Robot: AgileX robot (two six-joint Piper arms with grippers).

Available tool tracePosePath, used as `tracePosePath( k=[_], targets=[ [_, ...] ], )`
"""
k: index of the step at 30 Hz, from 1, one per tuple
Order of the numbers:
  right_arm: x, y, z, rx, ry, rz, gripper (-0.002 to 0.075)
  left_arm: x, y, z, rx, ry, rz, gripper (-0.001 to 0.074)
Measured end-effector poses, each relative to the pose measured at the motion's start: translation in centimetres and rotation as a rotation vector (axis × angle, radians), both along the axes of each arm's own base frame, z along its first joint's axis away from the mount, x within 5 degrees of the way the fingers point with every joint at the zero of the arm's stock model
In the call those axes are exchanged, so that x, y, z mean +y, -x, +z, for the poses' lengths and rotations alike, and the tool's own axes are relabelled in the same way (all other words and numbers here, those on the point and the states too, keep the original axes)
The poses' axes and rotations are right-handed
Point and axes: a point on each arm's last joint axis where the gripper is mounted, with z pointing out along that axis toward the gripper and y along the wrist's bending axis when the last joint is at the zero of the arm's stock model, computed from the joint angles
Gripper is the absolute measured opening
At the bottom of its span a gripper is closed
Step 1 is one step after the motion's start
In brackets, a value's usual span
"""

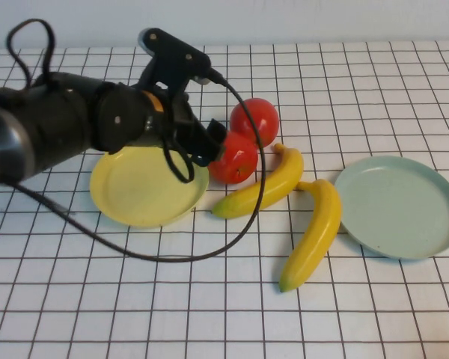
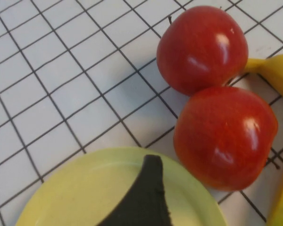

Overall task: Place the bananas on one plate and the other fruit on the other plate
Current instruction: Put one type of fruit in the left plate

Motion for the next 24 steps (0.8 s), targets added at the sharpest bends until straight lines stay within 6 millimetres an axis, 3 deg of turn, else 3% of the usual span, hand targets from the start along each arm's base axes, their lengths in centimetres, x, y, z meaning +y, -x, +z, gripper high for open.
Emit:
tracePosePath(
  k=[6,13,24],
  targets=[
    [0.0,0.0,0.0,0.0,0.0,0.0,-0.0016,-3.2,-2.7,-3.0,0.026,-0.027,-0.04,0.0668],
    [0.0,0.0,0.0,0.0,0.0,0.0,-0.0016,-4.6,-4.4,-6.5,0.048,-0.1,-0.091,0.0668],
    [0.0,0.0,0.0,0.0,0.0,0.0,-0.0016,-5.2,-5.3,-8.0,0.003,-0.087,-0.092,0.0668]
  ],
)
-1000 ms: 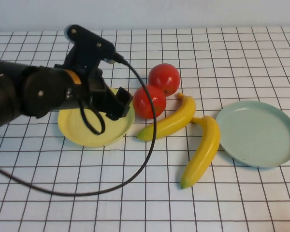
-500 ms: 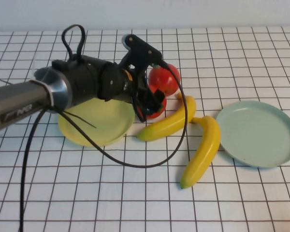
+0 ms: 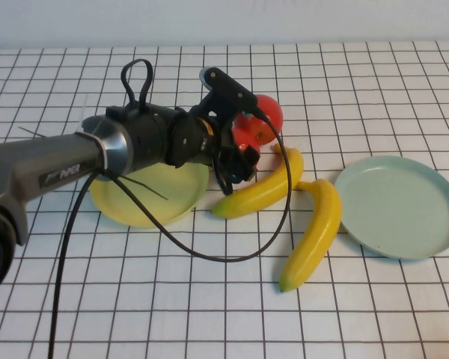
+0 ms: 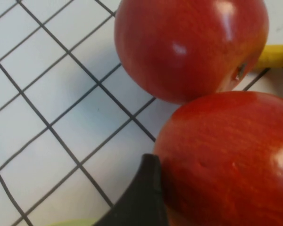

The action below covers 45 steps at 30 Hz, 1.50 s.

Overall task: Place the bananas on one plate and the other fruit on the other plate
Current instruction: Put one type of fruit in the left plate

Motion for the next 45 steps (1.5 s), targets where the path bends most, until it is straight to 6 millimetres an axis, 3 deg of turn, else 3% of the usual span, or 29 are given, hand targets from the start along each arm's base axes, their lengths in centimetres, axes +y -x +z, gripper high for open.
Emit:
tracePosePath(
  k=[3,7,12,16,21,24,25,31,34,38,45],
  targets=[
    [0.0,0.0,0.0,0.0,0.0,0.0,-0.0016,0.0,-0.1,-0.1,-0.005,0.003,0.0,0.0658],
    [0.0,0.0,0.0,0.0,0.0,0.0,-0.0016,-0.1,-0.1,0.0,-0.008,0.005,0.001,0.0536],
    [0.0,0.0,0.0,0.0,0.0,0.0,-0.0016,0.0,-0.1,0.2,-0.019,-0.005,-0.002,0.0537],
    [0.0,0.0,0.0,0.0,0.0,0.0,-0.0016,0.5,0.3,3.2,-0.074,0.013,0.011,0.0536],
    [0.0,0.0,0.0,0.0,0.0,0.0,-0.0016,2.1,2.2,9.9,-0.158,0.076,0.065,0.0536],
    [0.0,0.0,0.0,0.0,0.0,0.0,-0.0016,3.4,3.7,11.3,-0.175,0.069,0.078,0.0536],
    [0.0,0.0,0.0,0.0,0.0,0.0,-0.0016,3.9,4.0,11.3,-0.171,0.065,0.085,0.0536],
    [0.0,0.0,0.0,0.0,0.0,0.0,-0.0016,8.7,6.0,4.6,0.032,0.013,0.208,0.0549],
    [0.0,0.0,0.0,0.0,0.0,0.0,-0.0016,11.1,6.5,2.6,0.083,0.029,0.289,0.055],
    [0.0,0.0,0.0,0.0,0.0,0.0,-0.0016,12.9,6.4,2.1,0.1,0.068,0.37,0.057],
    [0.0,0.0,0.0,0.0,0.0,0.0,-0.0016,13.2,6.2,2.2,0.097,0.091,0.395,0.0638]
  ],
)
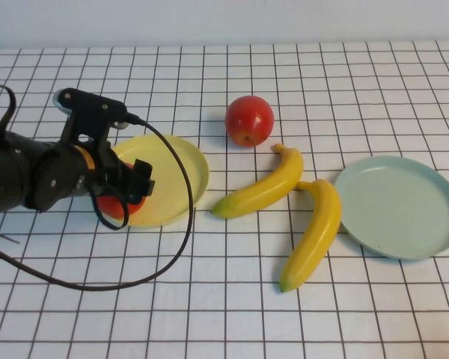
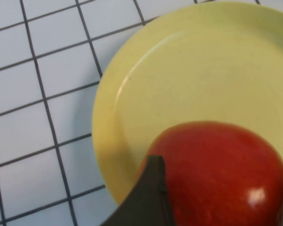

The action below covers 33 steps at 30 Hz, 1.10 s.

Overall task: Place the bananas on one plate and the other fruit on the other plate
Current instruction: Put one type of fruit in the left plate

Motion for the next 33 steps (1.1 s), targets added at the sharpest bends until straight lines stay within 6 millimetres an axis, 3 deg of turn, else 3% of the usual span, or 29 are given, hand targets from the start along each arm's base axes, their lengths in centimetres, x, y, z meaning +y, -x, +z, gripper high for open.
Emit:
tracePosePath(
  k=[8,12,17,20,24,33],
  targets=[
    [0.0,0.0,0.0,0.0,0.0,0.0,-0.0016,0.0,-0.4,0.8,0.004,-0.027,-0.002,0.0646],
    [0.0,0.0,0.0,0.0,0.0,0.0,-0.0016,-1.0,-1.3,3.6,-0.069,-0.007,-0.019,0.0646],
    [0.0,0.0,0.0,0.0,0.0,0.0,-0.0016,-3.8,-2.2,8.7,-0.212,0.032,-0.091,0.0646],
    [0.0,0.0,0.0,0.0,0.0,0.0,-0.0016,-5.5,-3.1,10.1,-0.265,0.041,-0.13,0.0646],
    [0.0,0.0,0.0,0.0,0.0,0.0,-0.0016,-8.3,-5.1,8.5,-0.238,0.032,-0.167,0.0646],
    [0.0,0.0,0.0,0.0,0.0,0.0,-0.0016,-14.7,-9.3,2.3,-0.128,0.047,-0.187,0.0646]
  ],
)
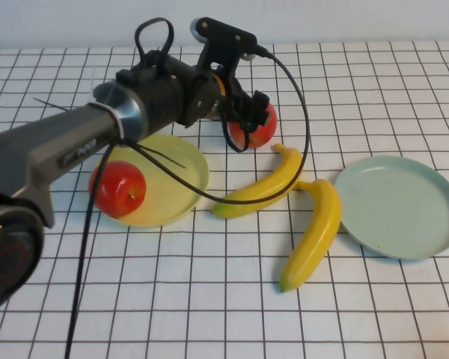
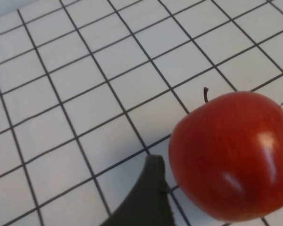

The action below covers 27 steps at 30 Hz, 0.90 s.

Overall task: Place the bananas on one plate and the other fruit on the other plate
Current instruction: Put one type of fruit in the left plate

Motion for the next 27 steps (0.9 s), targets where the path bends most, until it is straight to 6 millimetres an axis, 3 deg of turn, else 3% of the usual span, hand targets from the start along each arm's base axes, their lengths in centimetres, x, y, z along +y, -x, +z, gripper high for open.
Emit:
tracePosePath(
  k=[9,23,27],
  targets=[
    [0.0,0.0,0.0,0.0,0.0,0.0,-0.0016,-3.1,-2.9,-2.4,0.036,0.019,0.025,0.0646],
    [0.0,0.0,0.0,0.0,0.0,0.0,-0.0016,-3.7,-3.8,-3.9,0.036,0.036,0.034,0.0643],
    [0.0,0.0,0.0,0.0,0.0,0.0,-0.0016,-3.7,-3.8,-3.9,0.043,0.034,0.037,0.0577]
  ],
)
